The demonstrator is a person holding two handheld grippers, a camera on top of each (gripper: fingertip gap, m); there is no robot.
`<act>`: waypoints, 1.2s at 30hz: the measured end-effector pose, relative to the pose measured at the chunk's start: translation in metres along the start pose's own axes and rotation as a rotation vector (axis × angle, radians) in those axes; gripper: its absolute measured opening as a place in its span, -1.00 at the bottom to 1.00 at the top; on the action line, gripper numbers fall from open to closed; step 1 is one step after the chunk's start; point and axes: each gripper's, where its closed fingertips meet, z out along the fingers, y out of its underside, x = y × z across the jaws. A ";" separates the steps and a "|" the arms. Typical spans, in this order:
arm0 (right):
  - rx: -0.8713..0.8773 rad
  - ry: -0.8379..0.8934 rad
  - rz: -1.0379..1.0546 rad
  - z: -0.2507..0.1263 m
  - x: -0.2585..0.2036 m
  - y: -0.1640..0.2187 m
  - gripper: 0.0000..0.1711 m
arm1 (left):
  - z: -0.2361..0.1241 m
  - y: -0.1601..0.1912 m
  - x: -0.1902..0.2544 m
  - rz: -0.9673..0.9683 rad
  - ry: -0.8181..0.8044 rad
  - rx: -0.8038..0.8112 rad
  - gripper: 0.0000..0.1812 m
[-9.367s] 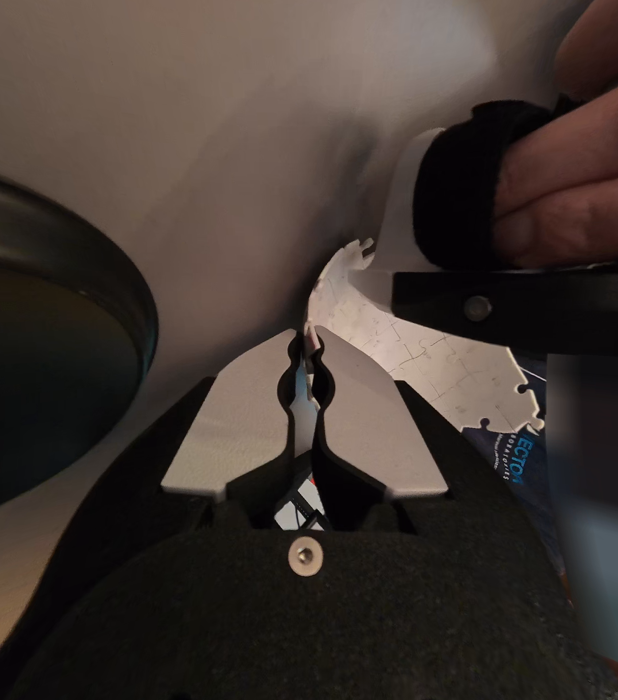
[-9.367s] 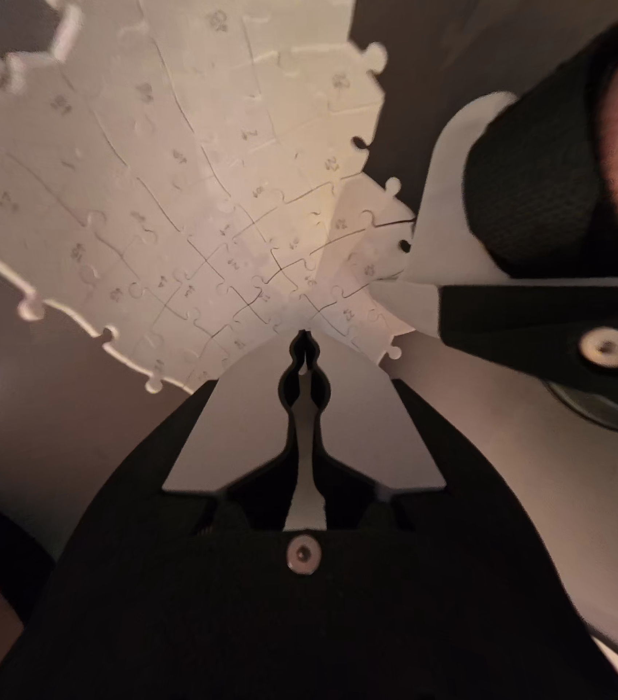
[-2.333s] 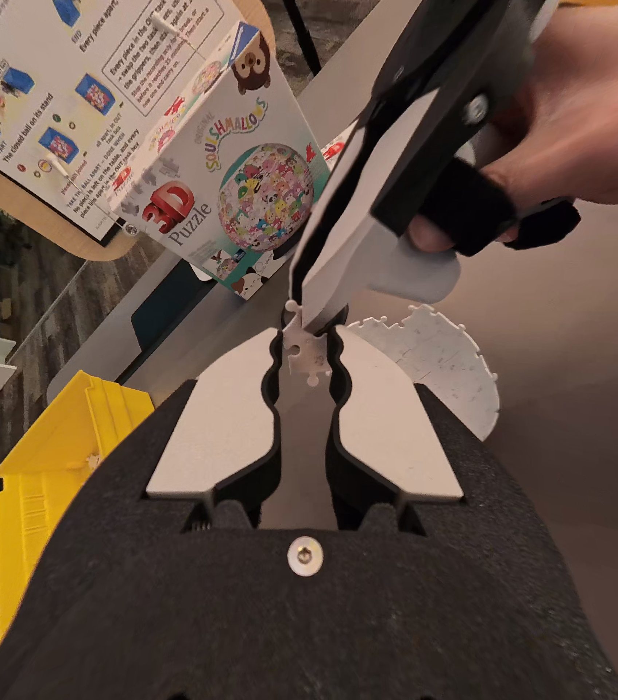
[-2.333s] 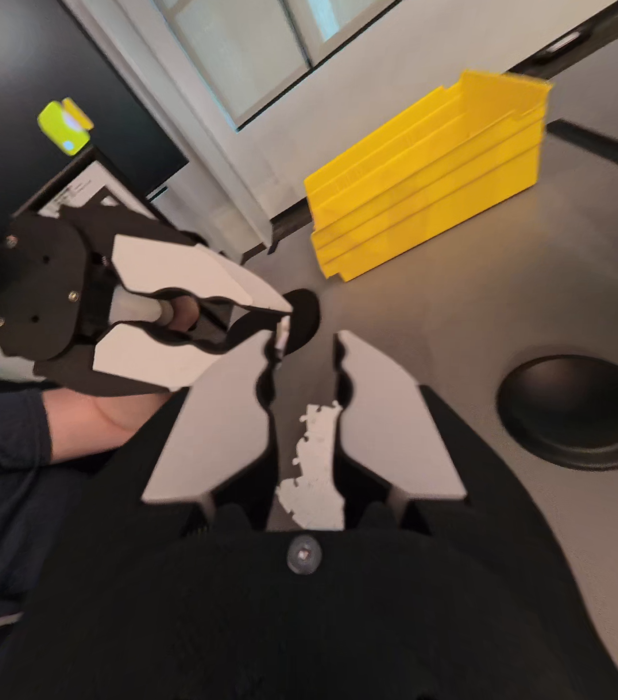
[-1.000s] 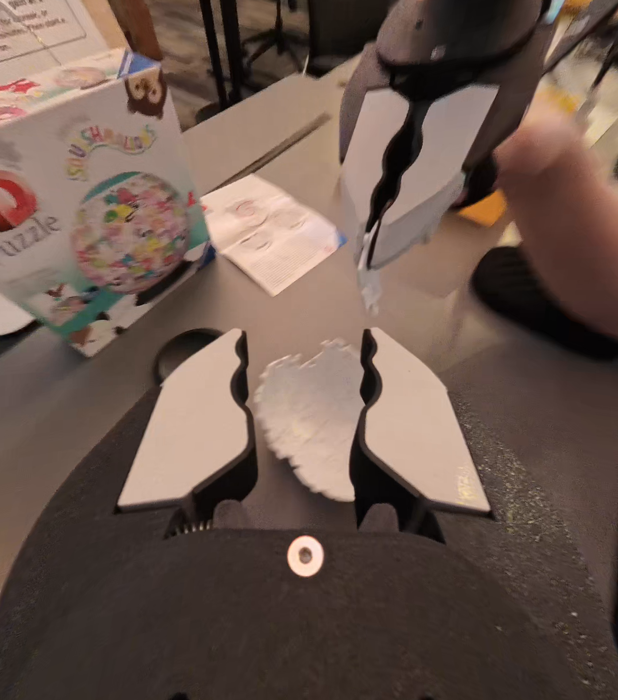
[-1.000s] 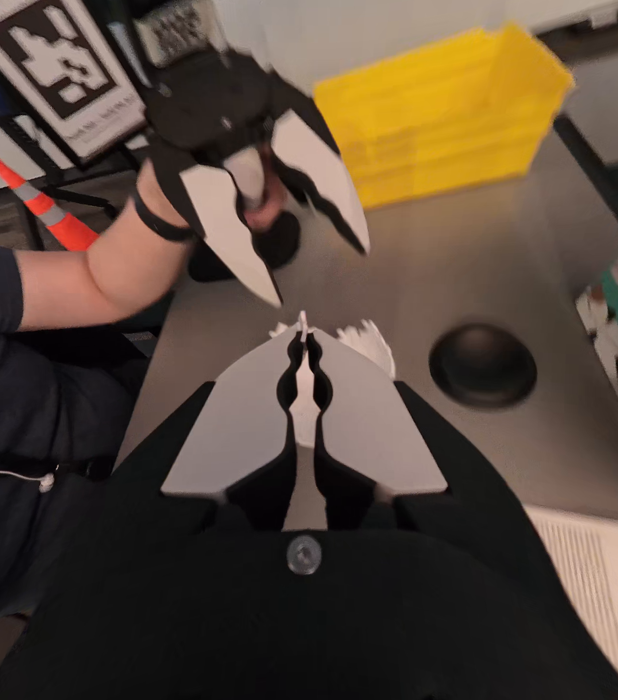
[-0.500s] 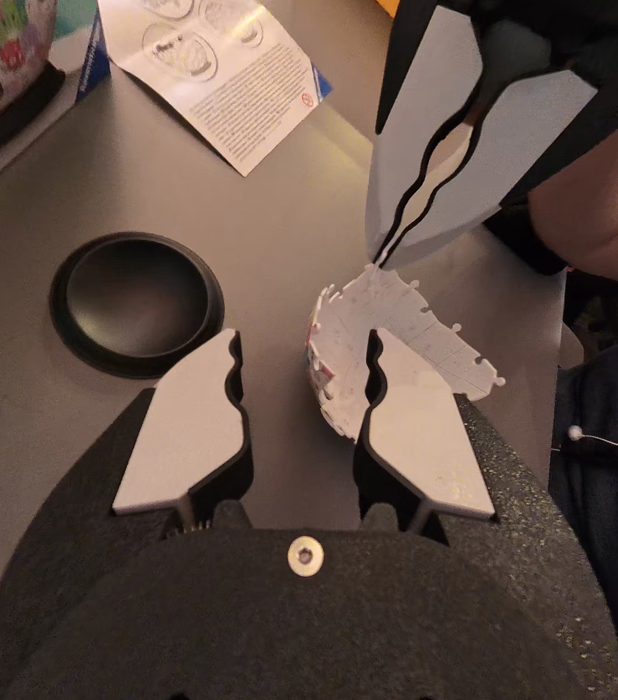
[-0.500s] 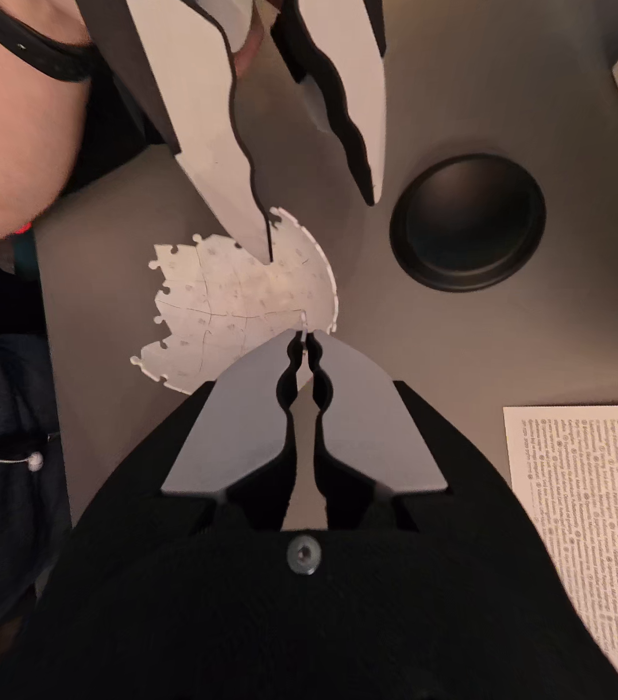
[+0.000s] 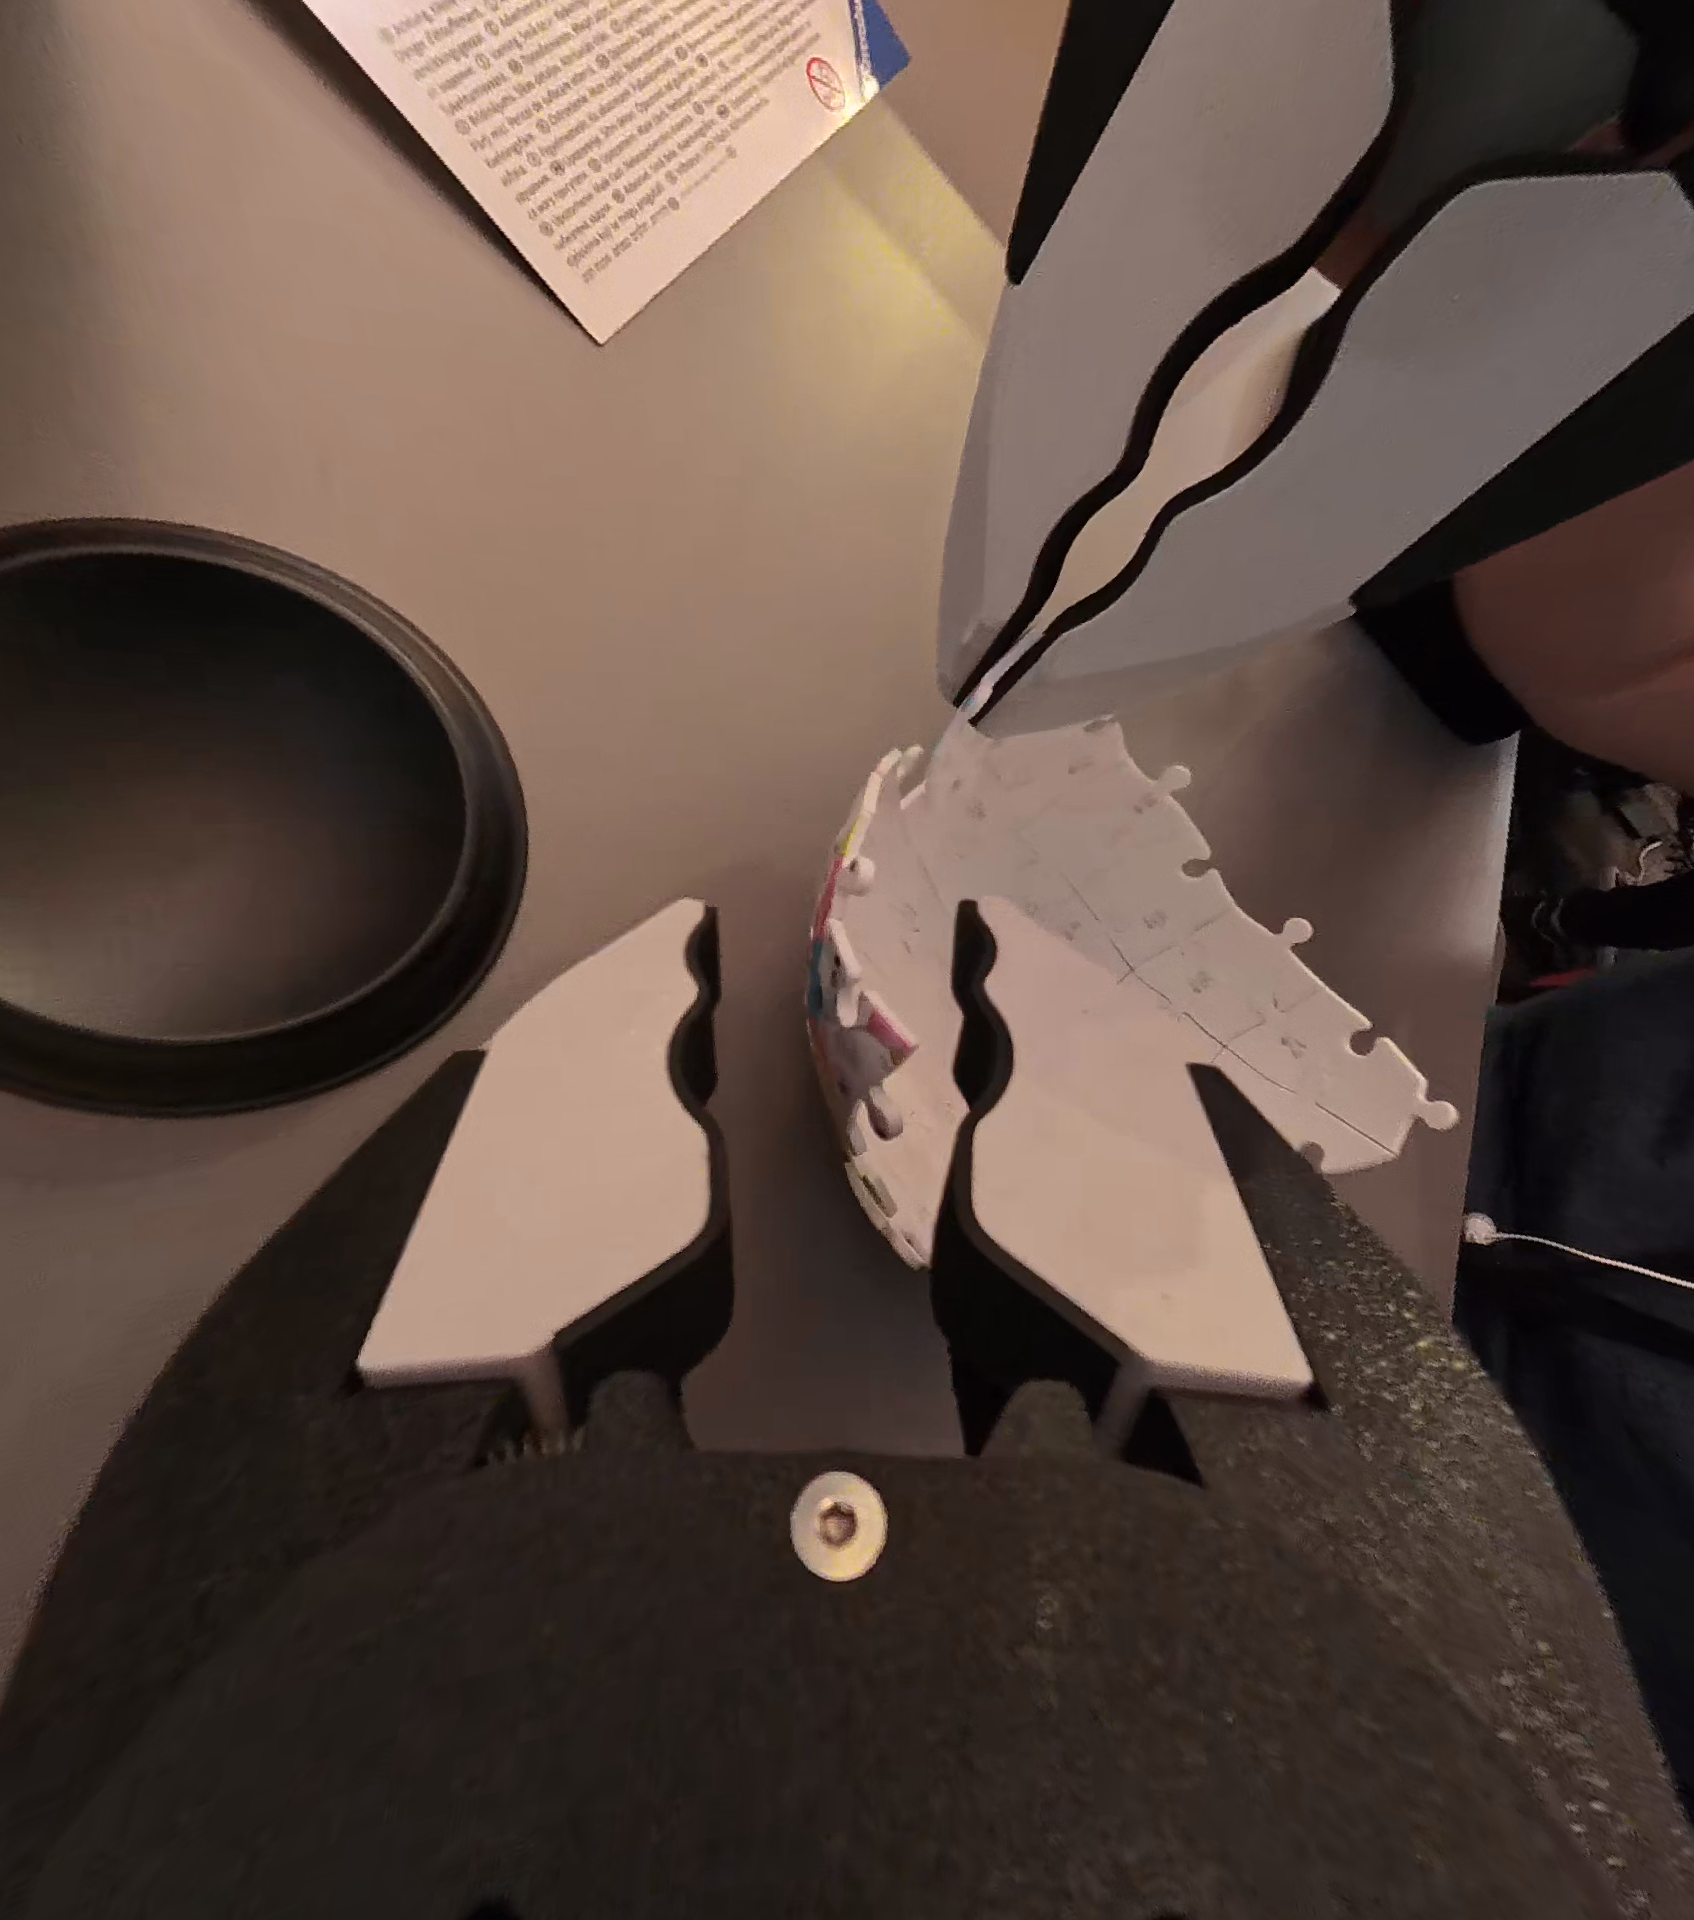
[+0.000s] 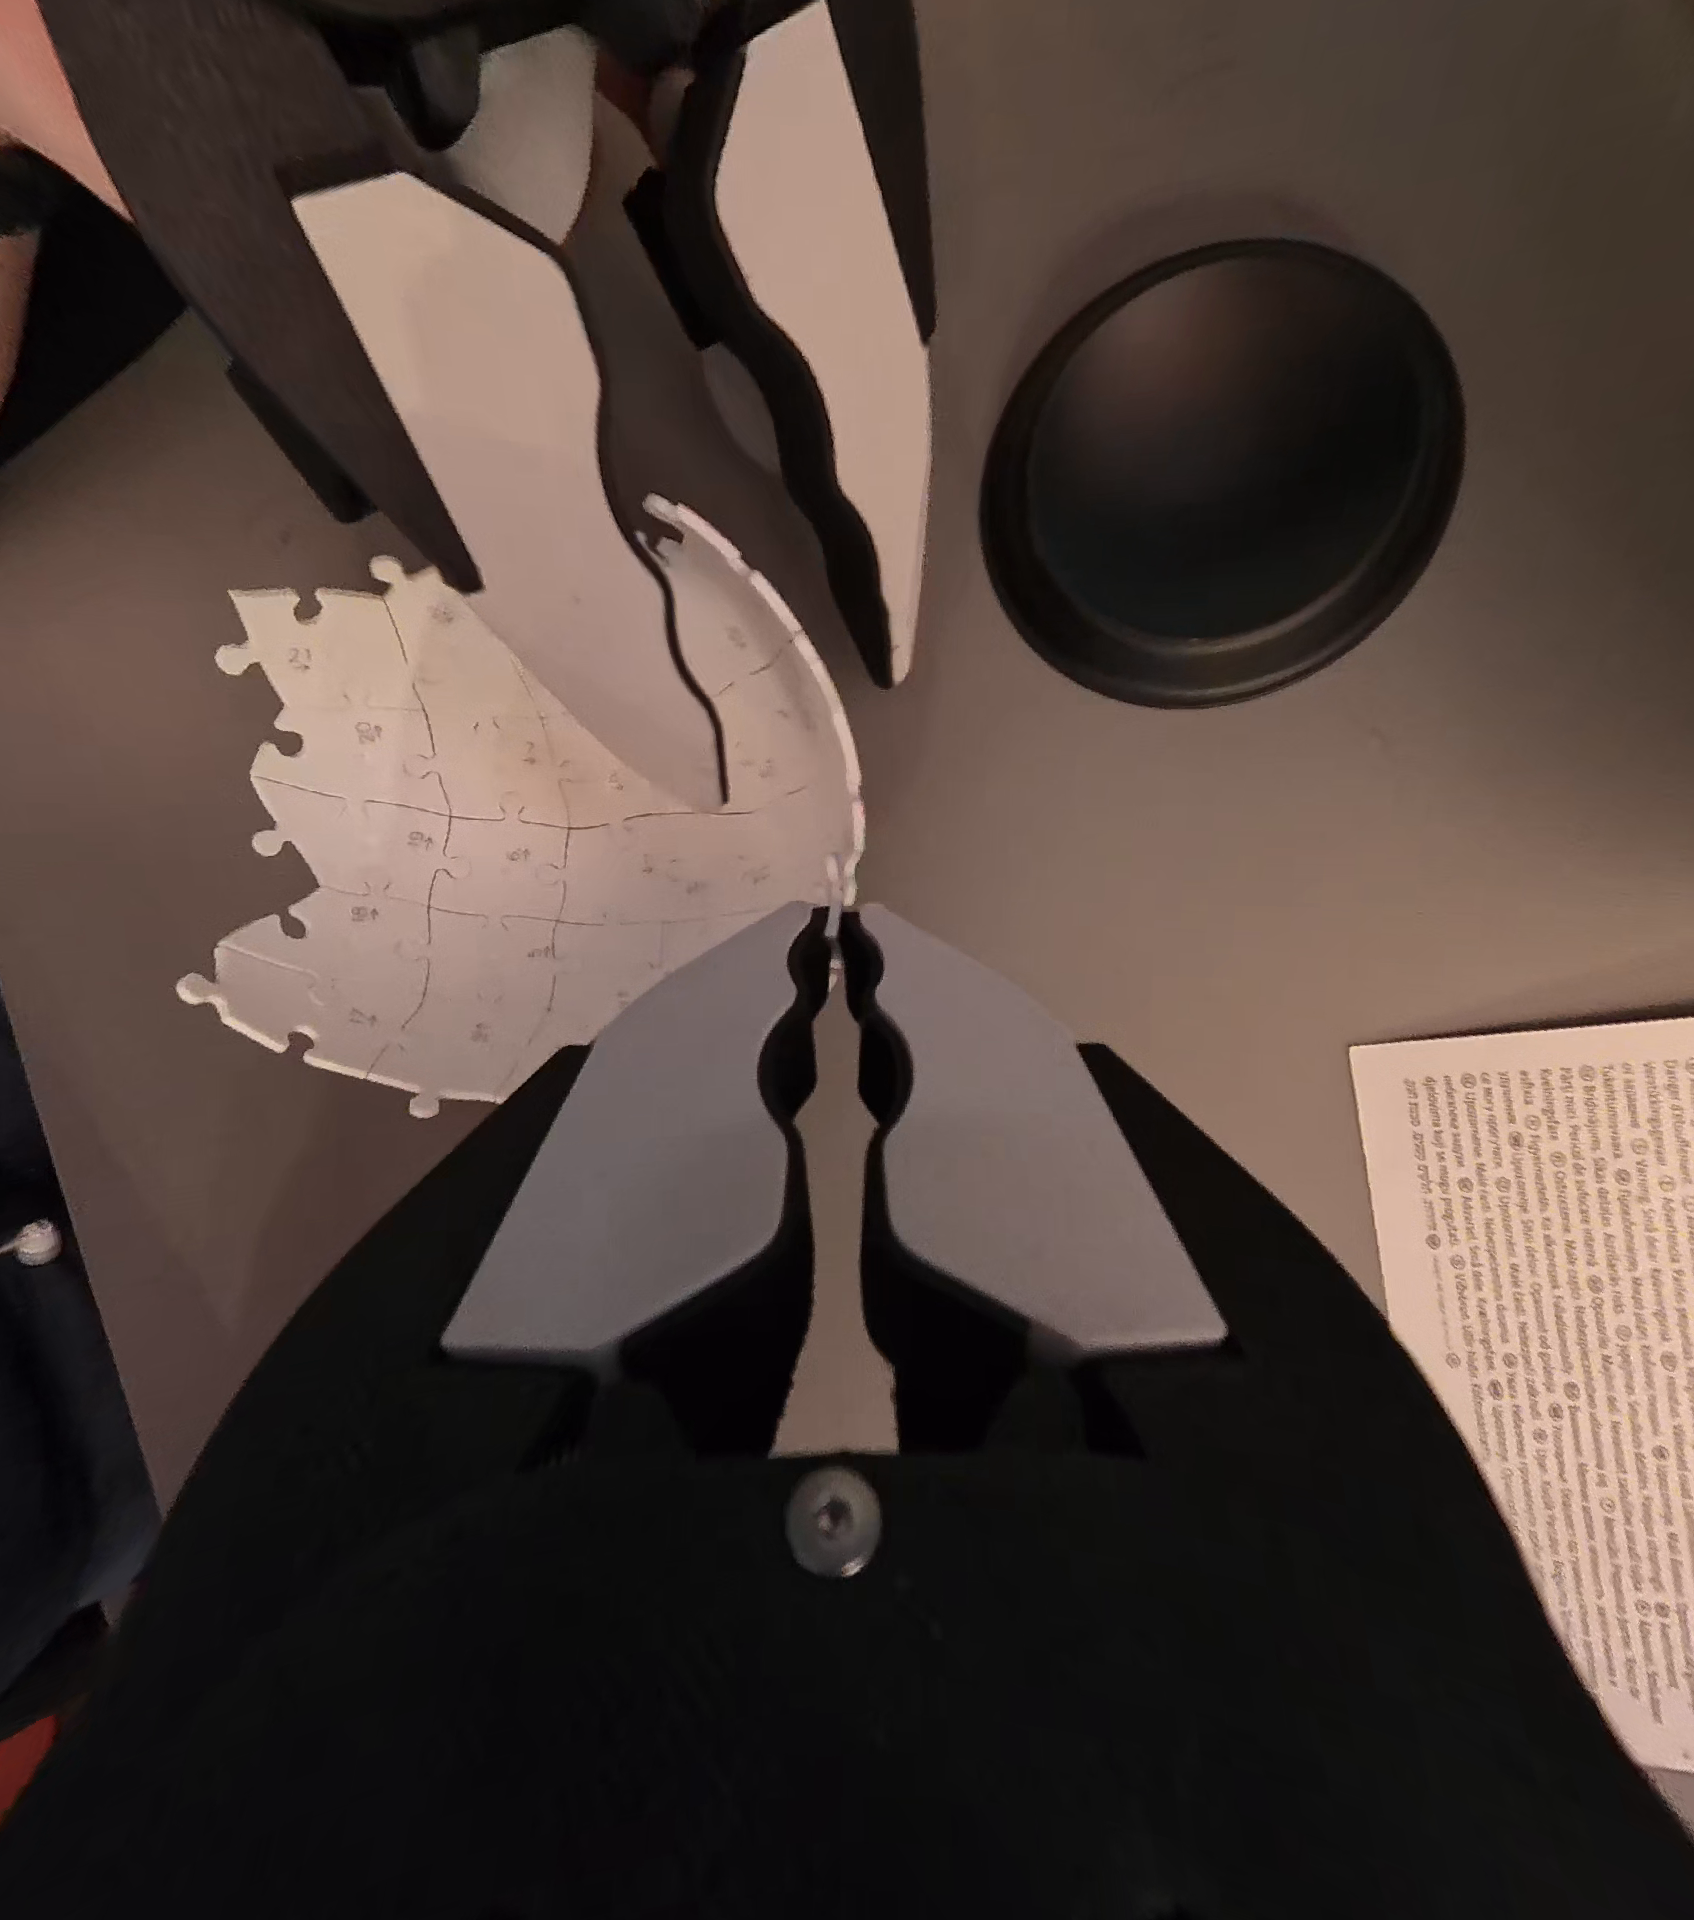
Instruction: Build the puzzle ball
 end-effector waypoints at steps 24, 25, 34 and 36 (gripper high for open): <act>-0.012 -0.010 0.039 0.007 0.008 0.005 -0.96 | 0.011 0.012 -0.004 -0.071 -0.041 -0.073 -0.94; -0.019 -0.012 0.045 0.007 0.008 0.006 -0.96 | 0.011 0.011 -0.004 -0.069 -0.045 -0.078 -0.93; -0.005 -0.077 0.038 0.010 0.013 0.011 -0.95 | 0.015 0.012 -0.002 -0.097 -0.040 -0.107 -0.92; 0.008 -0.098 0.047 0.011 0.015 0.010 -0.94 | 0.015 0.012 -0.003 -0.102 -0.040 -0.110 -0.92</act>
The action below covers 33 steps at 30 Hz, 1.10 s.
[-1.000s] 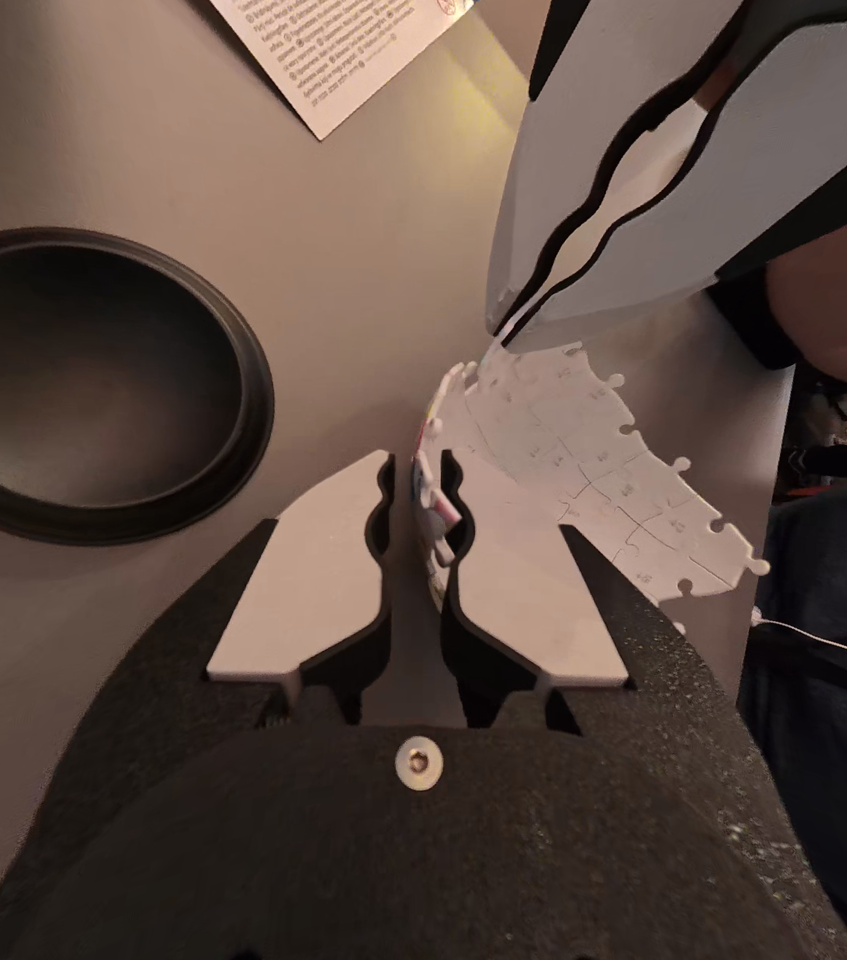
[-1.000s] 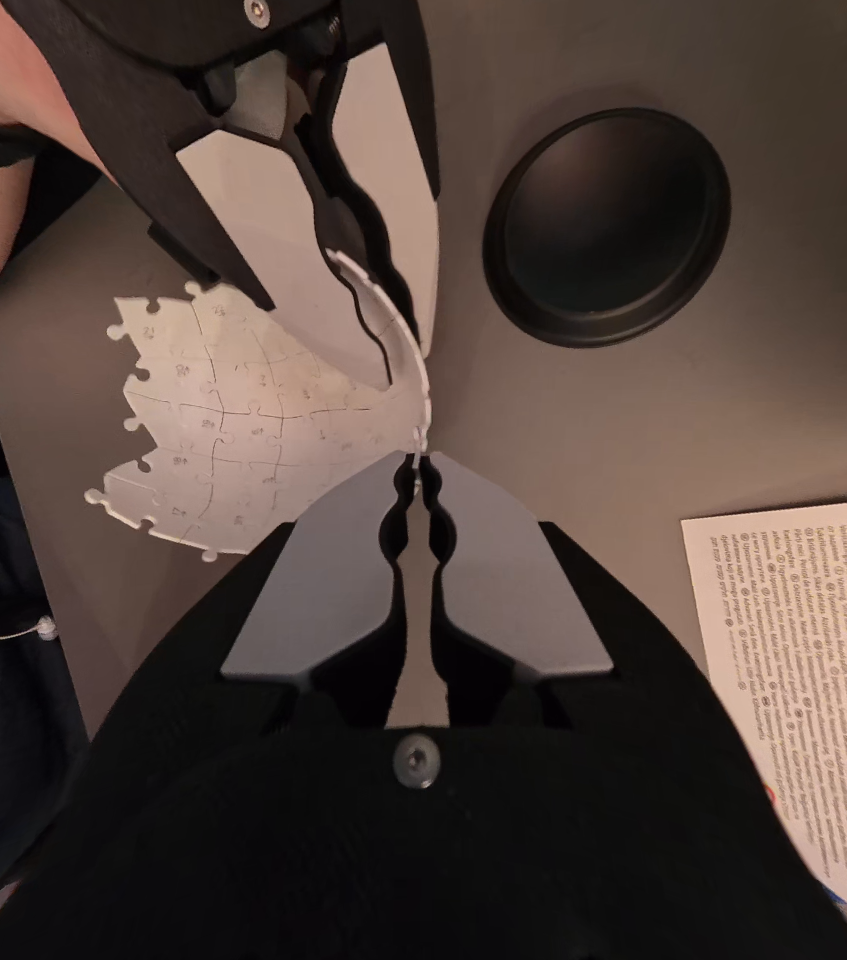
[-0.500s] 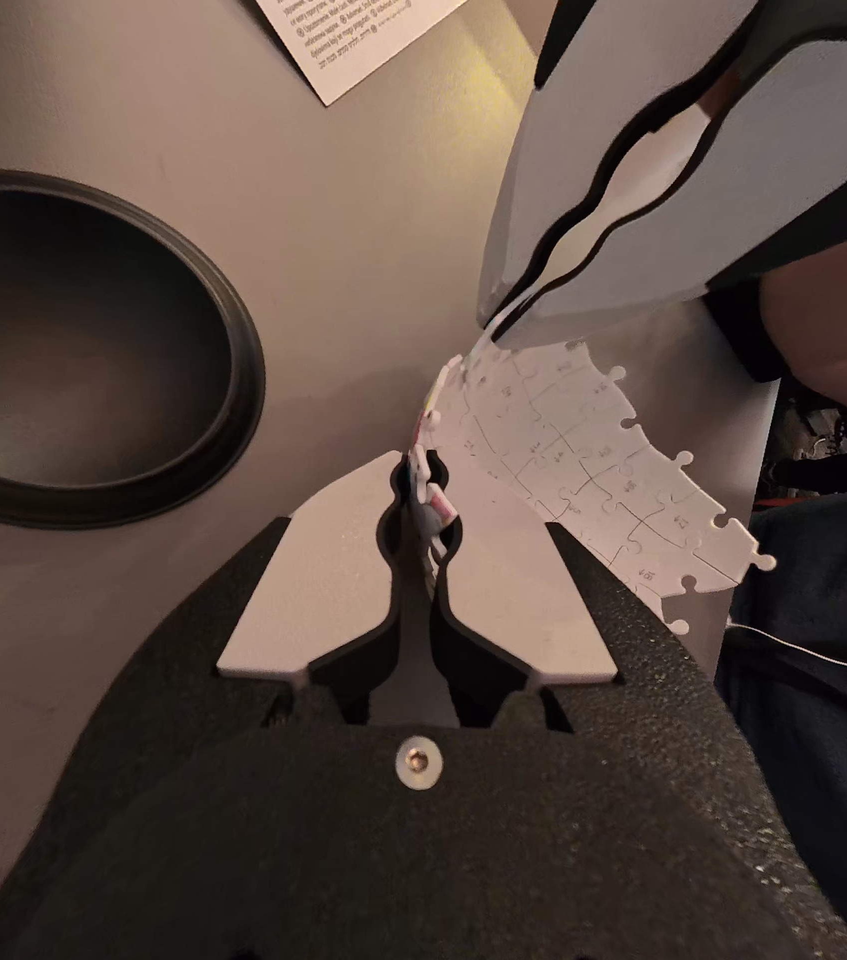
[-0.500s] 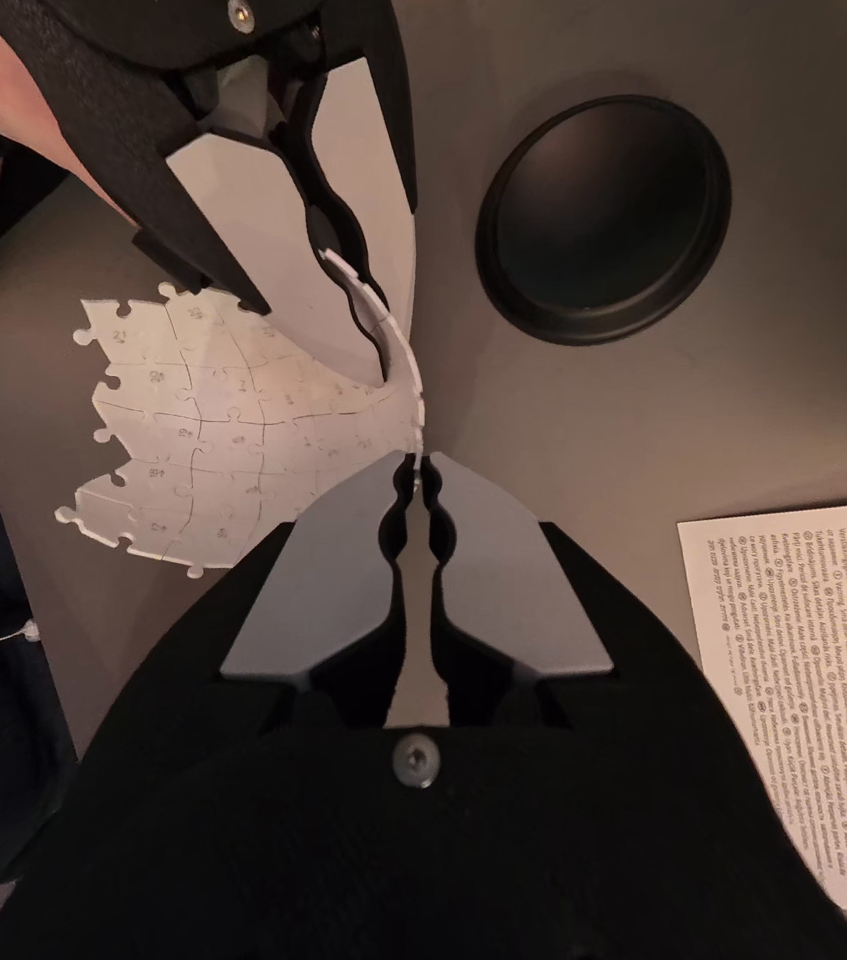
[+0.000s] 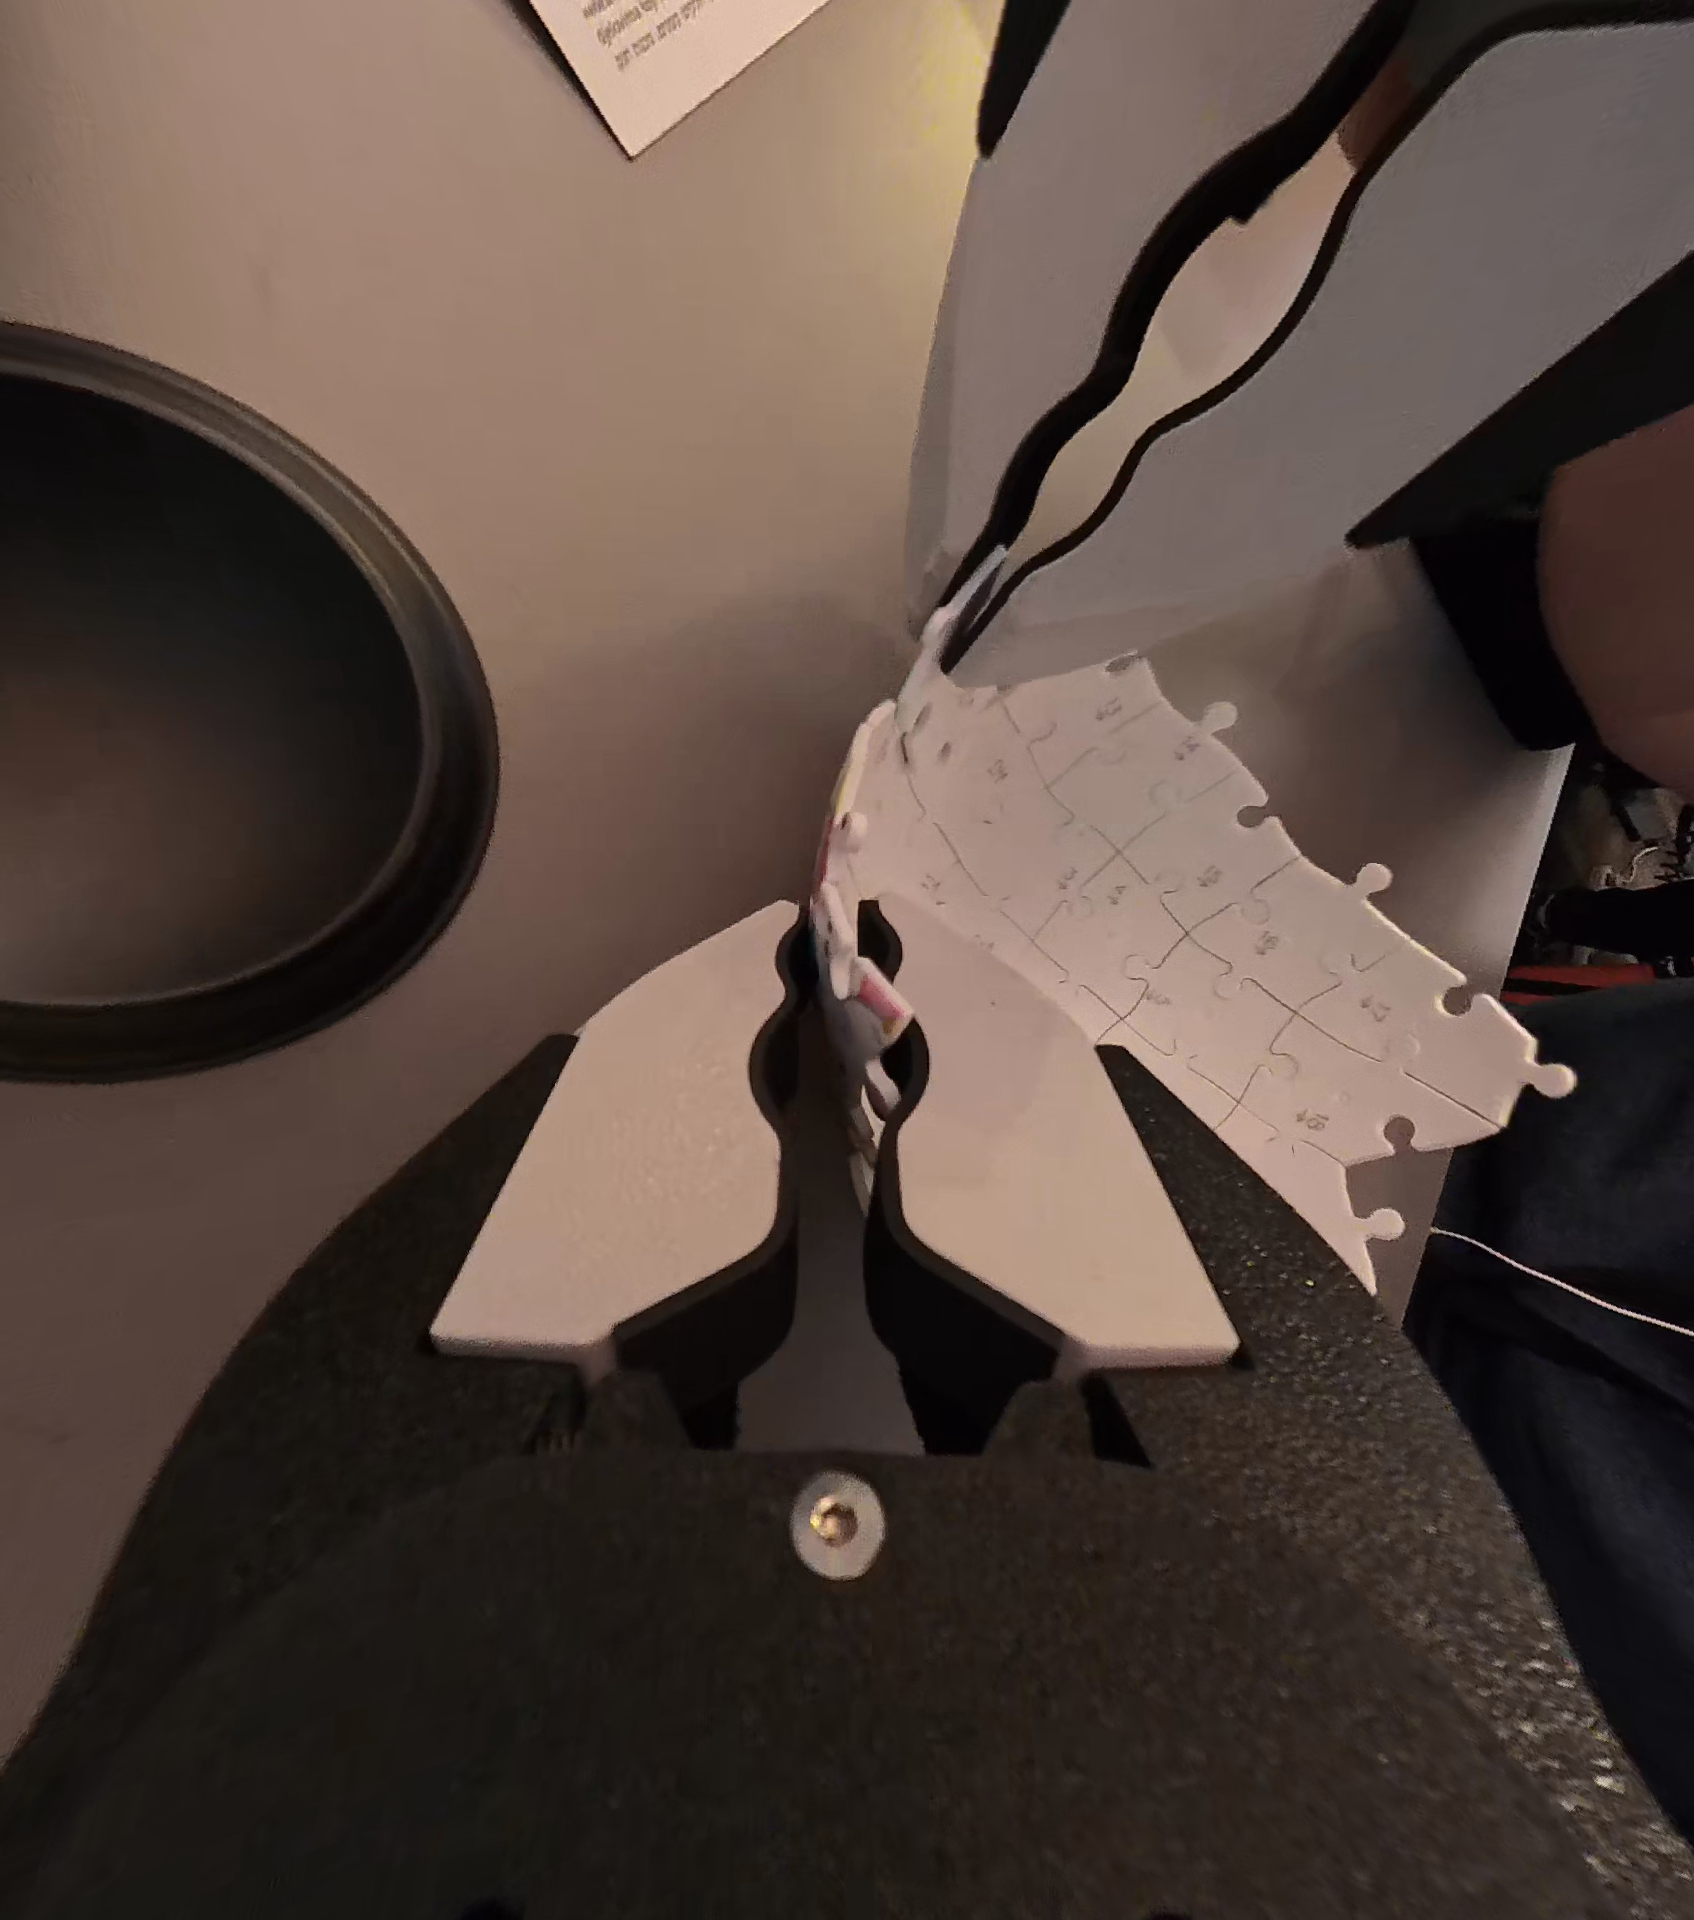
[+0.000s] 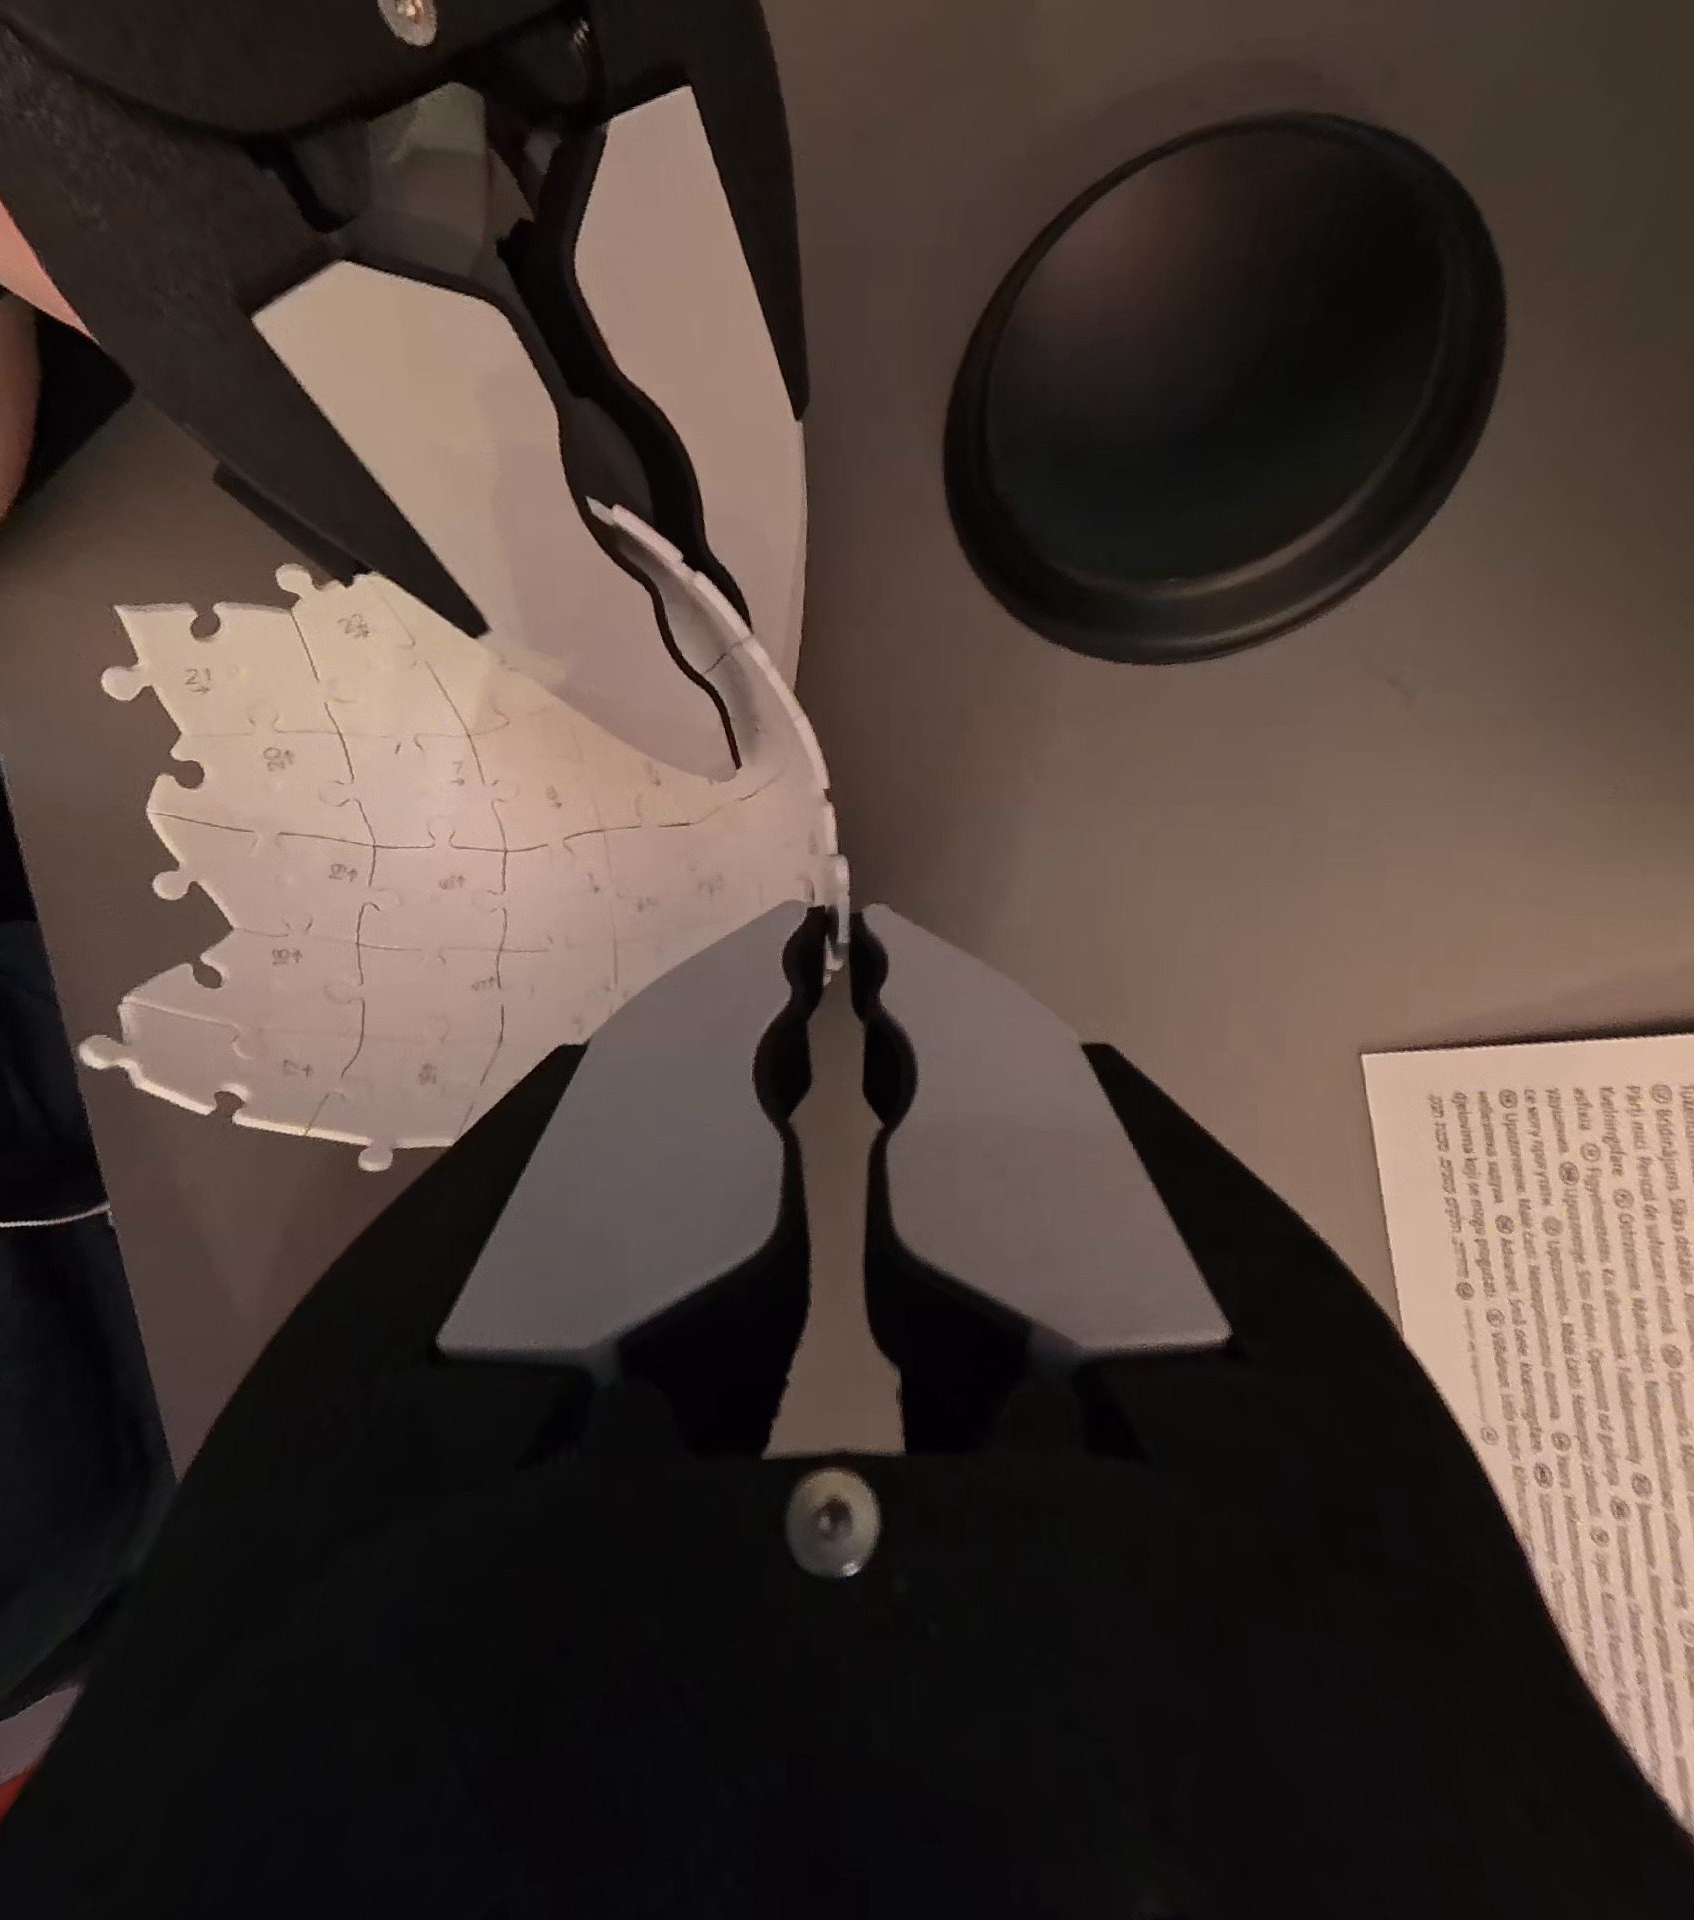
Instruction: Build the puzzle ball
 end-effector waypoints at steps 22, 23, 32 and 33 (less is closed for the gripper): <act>-0.037 -0.067 0.017 0.010 -0.008 0.006 -0.88 | 0.002 0.001 0.004 0.003 0.012 -0.009 -0.95; -0.040 -0.066 0.020 0.010 -0.008 0.007 -0.86 | 0.003 0.001 0.005 0.004 0.013 -0.013 -0.95; -0.036 -0.085 0.018 0.011 -0.008 0.008 -0.82 | 0.003 0.002 0.006 0.008 0.014 -0.018 -0.95; -0.035 -0.092 0.022 0.011 -0.008 0.008 -0.82 | 0.003 0.002 0.006 0.008 0.014 -0.018 -0.95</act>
